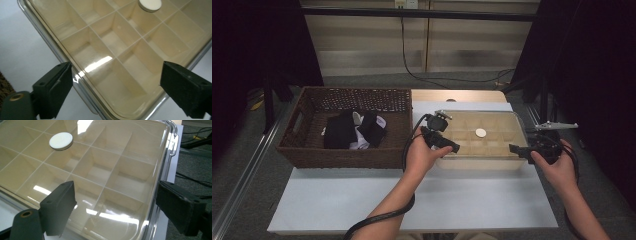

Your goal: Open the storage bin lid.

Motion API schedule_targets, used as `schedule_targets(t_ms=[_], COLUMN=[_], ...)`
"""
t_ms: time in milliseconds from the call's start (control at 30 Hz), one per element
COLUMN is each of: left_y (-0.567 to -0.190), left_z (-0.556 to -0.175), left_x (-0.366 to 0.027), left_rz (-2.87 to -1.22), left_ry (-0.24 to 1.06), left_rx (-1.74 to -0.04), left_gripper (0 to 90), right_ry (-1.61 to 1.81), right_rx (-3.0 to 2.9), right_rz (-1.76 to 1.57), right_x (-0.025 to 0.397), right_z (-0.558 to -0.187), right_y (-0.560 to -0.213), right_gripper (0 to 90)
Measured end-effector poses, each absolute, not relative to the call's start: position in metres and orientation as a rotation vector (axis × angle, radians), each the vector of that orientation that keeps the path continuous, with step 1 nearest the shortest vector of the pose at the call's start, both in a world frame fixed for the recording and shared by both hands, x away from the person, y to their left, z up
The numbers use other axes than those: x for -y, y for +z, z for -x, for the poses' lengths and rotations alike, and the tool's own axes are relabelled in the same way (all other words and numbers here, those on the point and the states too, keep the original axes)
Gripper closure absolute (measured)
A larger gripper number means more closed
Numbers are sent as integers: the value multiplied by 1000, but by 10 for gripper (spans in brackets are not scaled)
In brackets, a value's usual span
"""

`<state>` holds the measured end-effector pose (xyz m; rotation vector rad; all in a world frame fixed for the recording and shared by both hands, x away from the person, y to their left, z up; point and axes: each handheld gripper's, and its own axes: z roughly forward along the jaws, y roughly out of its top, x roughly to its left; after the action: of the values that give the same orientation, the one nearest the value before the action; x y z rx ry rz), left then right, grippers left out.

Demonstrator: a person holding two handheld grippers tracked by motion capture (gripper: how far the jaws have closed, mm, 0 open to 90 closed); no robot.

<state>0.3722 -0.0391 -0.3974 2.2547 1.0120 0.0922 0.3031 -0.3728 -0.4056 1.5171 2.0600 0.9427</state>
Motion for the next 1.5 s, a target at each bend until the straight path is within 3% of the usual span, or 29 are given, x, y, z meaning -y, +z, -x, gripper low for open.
schedule_targets(t_ms=[567,1200,1367,1500], left_y=[-411,-402,-398,-393], left_z=[-387,-385,-383,-379], left_x=[39,38,33,32], left_rz=[-2176,-2209,-2179,-2181], left_ry=[-19,-15,-4,7], left_rx=[-1163,-1188,-1188,-1189], left_gripper=[146,175,249,250], right_ry=[965,1057,1075,1077], right_rx=[-2024,-1967,-1973,-1974], right_rz=[-1614,-1729,-1711,-1704], right_x=[382,385,388,387], right_z=[-320,-321,-317,-312], right_y=[-415,-414,-411,-409], right_gripper=[142,157,178,183])
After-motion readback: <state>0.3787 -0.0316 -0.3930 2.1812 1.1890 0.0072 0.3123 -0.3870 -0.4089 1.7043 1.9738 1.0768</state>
